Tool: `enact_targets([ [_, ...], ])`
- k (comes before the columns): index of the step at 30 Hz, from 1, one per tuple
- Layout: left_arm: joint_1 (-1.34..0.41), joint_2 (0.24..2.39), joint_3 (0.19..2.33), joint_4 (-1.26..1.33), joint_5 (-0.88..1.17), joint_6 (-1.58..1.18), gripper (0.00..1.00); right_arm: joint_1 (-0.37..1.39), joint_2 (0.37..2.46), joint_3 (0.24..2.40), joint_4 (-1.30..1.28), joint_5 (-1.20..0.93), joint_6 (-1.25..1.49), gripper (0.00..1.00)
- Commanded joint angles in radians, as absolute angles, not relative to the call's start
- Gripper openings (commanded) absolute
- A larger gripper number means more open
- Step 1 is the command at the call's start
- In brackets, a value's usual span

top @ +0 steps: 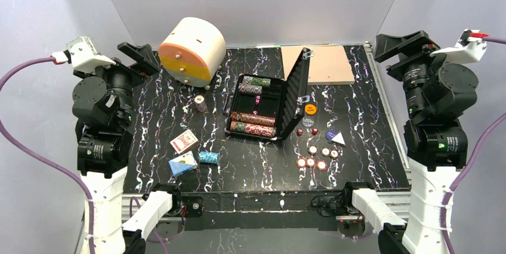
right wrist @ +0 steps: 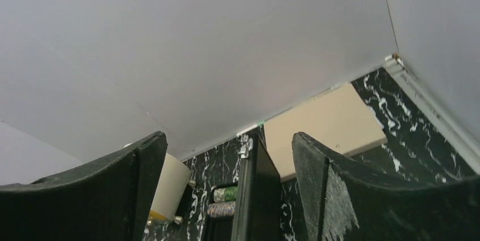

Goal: Pack up texas hold em set

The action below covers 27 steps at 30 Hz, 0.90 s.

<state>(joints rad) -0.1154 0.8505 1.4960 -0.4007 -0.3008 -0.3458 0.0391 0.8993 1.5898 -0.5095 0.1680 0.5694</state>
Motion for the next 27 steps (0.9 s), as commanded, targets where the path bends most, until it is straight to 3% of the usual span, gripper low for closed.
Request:
enact_targets([
  [1, -0.12, 0.849, 1.452, -0.342, -0.283, -0.383, 0.98, 0.034, 0.87, 1.559, -0.589, 0.197, 0.645, 0.93],
  [7, -0.12, 0.819, 1.324, -0.317, -0.221, -0.449, 0.98, 0.035, 0.861, 1.502, -0.715, 0.056, 0.652, 0.98],
  [14, -0.12, 0.757, 1.096, -0.272, -0.176, -0.56, 0.98, 0.034, 0.92, 1.482, -0.77, -0.313, 0.6, 0.94],
  [18, -0.12, 0.786, 1.026, -0.237, -0.031, -0.596, 0.98, 0.035, 0.963, 1.431, -0.687, -0.506, 0.616, 0.98],
  [27, -0.121, 0.9, 0.961, -0.203, 0.153, -0.623, 0.98, 0.059, 1.128, 1.451, -0.912, -0.31, 0.641, 0.98],
])
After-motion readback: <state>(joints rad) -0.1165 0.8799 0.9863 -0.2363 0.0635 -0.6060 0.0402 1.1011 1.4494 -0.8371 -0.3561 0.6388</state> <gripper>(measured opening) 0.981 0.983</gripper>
